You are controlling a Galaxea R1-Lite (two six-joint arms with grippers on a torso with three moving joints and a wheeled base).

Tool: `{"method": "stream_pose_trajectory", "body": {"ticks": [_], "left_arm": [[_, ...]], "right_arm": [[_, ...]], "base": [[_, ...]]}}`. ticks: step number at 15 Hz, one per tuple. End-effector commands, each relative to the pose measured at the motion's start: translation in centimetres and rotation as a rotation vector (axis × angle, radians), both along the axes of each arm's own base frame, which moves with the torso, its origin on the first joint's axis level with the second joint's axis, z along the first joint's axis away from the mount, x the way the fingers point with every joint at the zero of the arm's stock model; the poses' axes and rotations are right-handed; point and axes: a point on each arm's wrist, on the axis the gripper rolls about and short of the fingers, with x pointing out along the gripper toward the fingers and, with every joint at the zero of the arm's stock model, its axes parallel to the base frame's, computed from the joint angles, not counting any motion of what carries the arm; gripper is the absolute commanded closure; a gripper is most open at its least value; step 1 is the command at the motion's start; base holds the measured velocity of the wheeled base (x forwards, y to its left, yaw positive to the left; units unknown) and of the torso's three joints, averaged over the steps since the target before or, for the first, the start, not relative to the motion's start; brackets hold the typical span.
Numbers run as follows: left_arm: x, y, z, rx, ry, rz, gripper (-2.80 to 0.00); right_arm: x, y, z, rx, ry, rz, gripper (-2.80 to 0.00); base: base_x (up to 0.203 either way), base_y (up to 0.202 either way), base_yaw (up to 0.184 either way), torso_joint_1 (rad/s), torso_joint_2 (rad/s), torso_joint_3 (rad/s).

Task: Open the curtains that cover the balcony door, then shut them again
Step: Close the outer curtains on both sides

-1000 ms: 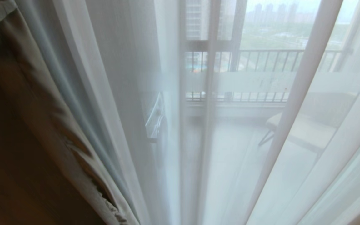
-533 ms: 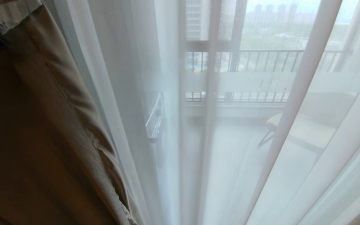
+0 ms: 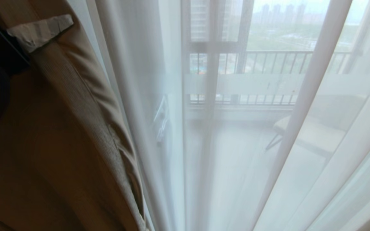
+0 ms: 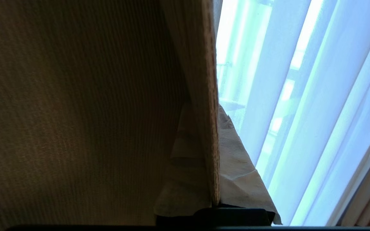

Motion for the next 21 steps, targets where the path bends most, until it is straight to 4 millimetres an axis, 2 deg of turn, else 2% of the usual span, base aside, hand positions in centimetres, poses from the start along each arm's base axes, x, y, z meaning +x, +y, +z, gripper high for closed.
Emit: {"method": "stream_pose_trajectory", "body": {"ticks": [1, 21], "left_arm": [[0.1, -0.4, -0.2, 0.001, 0.008, -0.021, 0.00], [3.0, -3.6, -2.2, 0.158, -0.002, -0.081, 0.00]], "right_arm": [[0.0, 0.0, 0.0, 0.000, 0.001, 0.000, 0.00], [0.0, 0.0, 0.0, 0.000, 0.001, 0.000, 0.00]], "base": [[0.000, 0.000, 0.000, 0.000, 0.00, 0.000], [0.000, 0.000, 0.000, 0.000, 0.00, 0.000]]}}
